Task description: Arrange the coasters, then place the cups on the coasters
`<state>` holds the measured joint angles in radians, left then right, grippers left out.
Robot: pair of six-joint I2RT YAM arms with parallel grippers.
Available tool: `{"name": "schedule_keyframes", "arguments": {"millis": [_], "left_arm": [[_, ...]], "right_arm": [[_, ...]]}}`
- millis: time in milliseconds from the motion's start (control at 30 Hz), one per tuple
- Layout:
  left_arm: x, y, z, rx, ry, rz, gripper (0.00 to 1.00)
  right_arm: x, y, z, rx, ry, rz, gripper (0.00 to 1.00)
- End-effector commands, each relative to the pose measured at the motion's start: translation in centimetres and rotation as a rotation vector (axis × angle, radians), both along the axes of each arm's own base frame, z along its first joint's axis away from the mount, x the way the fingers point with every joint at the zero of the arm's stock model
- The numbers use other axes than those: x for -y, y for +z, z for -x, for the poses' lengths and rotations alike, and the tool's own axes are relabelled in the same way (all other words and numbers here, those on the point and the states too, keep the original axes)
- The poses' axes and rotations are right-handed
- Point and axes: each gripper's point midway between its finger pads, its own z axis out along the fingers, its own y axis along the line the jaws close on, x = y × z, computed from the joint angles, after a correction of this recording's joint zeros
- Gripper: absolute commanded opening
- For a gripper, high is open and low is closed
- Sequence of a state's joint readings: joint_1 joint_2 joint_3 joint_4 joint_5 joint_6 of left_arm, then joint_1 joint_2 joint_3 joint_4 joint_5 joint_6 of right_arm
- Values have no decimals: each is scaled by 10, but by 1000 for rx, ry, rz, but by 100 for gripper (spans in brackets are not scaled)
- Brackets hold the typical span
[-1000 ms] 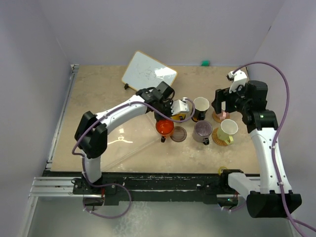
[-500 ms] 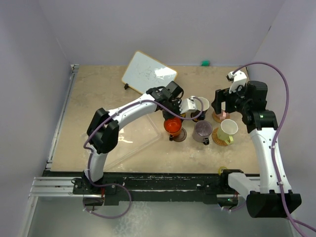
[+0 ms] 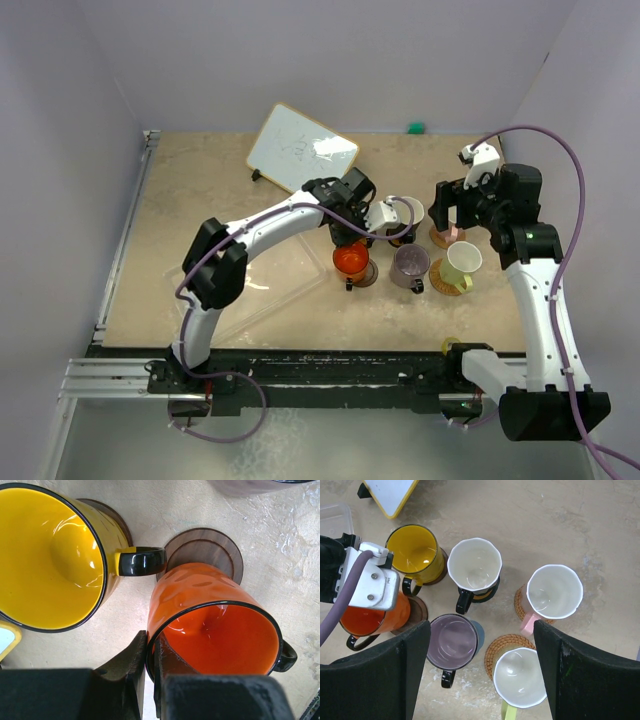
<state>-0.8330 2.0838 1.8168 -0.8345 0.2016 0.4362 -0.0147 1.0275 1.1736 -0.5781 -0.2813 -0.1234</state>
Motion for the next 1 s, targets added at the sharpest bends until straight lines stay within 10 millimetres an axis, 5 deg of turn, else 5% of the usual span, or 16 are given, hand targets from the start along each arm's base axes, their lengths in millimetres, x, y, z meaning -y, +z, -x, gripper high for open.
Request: {"name": "schedule_keyframes", "arguments": {"millis": [0, 967], "left_arm": [[20, 28, -4, 18, 23, 86, 3], [28, 20, -2, -47, 97, 76, 3]], "right_arm": [[-1, 5, -4, 28, 18, -2, 85], [-2, 9, -1, 43, 18, -11, 87]]}}
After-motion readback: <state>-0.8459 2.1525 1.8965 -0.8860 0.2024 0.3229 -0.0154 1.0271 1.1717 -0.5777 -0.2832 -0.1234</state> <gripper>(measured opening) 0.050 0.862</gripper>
